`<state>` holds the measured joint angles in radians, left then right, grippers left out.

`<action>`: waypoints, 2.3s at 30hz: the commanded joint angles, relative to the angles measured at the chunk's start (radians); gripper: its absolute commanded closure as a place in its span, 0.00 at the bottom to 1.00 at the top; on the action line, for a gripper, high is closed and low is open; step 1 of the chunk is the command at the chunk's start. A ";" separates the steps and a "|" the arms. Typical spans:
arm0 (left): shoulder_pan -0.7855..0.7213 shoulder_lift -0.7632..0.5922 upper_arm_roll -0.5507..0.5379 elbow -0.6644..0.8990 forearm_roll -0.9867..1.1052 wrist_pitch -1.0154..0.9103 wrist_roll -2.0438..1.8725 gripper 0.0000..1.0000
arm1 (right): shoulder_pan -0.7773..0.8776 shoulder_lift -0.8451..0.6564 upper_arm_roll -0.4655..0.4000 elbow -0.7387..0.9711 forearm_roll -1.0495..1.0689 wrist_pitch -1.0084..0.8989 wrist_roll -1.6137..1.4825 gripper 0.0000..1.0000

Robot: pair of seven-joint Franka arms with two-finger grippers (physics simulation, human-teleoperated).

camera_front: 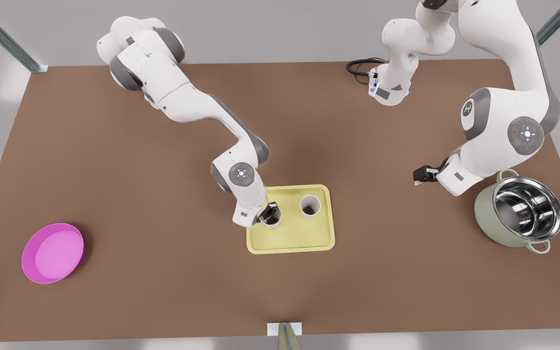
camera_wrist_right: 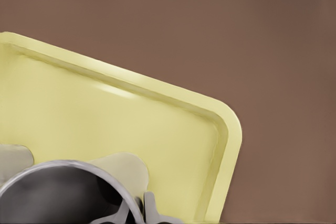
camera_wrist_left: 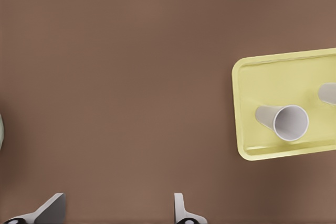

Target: Use the left arm to pick up the white IKEA cup from the tray and place it on the middle-left position; use the right arm to pick up the white IKEA cup from the tray and place it on the middle-right position

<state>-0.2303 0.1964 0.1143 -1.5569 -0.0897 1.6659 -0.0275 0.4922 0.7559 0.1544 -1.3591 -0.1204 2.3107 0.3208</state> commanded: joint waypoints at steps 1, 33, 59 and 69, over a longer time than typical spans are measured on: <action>-0.001 0.003 -0.001 0.001 0.001 0.018 -0.005 0.00 | -0.067 -0.061 0.016 0.000 -0.016 -0.148 0.054 0.96; -0.452 0.463 0.010 -0.003 -0.019 0.561 -0.500 0.00 | -0.402 0.031 -0.165 0.003 0.042 -0.099 -0.598 0.27; -0.110 0.443 0.091 0.104 -0.021 0.505 0.051 0.79 | -0.501 -0.563 -0.148 -0.003 0.093 -0.795 -0.534 0.00; -0.087 0.583 0.156 0.098 0.011 1.028 0.049 0.79 | -0.501 -0.546 -0.148 -0.003 0.093 -0.795 -0.529 0.00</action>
<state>-0.3174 0.7745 0.2658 -1.4588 -0.0768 2.5056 -0.2047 -0.0097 0.2095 0.0062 -1.3627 -0.0285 1.5237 -0.2179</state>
